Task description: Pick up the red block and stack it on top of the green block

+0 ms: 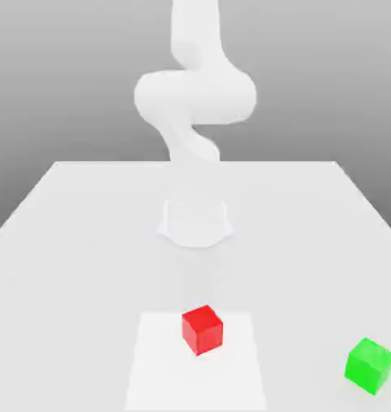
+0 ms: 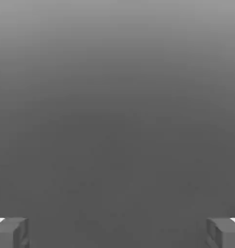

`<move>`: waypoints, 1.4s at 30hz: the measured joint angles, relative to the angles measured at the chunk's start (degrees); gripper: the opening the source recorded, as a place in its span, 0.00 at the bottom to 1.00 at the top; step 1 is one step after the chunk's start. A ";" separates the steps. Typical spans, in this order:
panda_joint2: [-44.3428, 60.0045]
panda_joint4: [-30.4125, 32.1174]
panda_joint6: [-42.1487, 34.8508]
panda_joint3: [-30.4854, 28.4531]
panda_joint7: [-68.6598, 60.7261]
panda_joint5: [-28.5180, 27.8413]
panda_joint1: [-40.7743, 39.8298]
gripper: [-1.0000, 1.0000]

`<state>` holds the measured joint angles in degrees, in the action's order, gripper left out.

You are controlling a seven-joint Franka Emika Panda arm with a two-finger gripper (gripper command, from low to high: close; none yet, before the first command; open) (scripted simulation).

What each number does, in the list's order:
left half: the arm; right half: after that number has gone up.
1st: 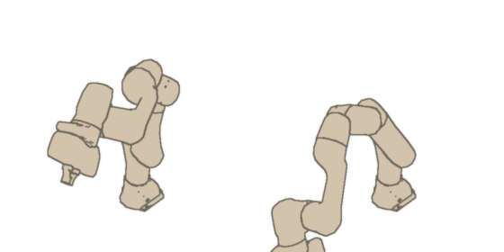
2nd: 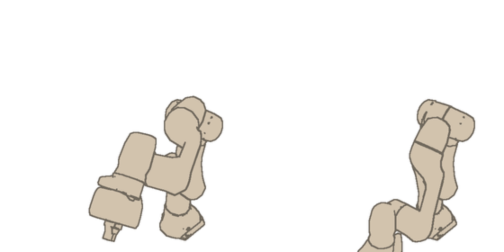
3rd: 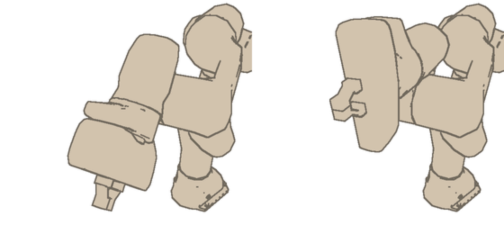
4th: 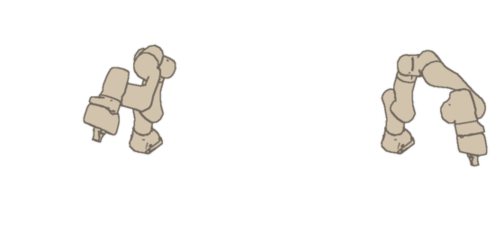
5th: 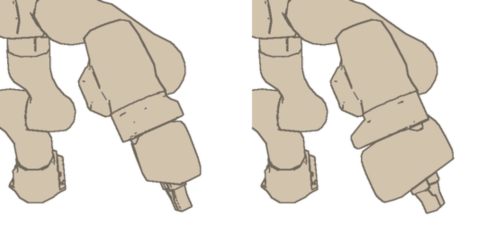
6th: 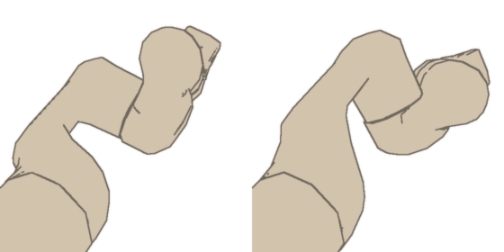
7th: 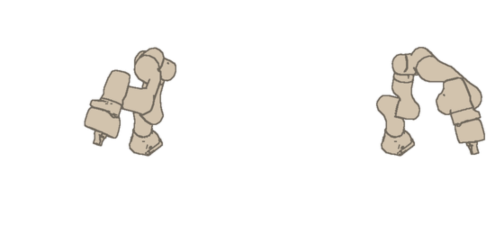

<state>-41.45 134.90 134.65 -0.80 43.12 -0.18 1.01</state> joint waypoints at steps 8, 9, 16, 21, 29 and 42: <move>16.72 11.25 10.72 -3.10 -10.28 -0.49 3.67 0.50; 18.81 12.64 12.05 -3.41 -11.62 -0.48 4.04 0.50; 34.35 22.81 21.91 -4.70 -21.62 -0.11 5.91 0.50; 44.82 25.83 29.67 -4.29 -26.18 1.29 6.12 0.50; 54.38 24.62 37.74 -1.71 -28.44 4.24 4.24 0.00; 42.24 23.04 23.97 0.12 -23.24 -0.87 2.95 0.00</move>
<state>0.79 157.94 158.62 -0.68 19.88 -1.05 3.97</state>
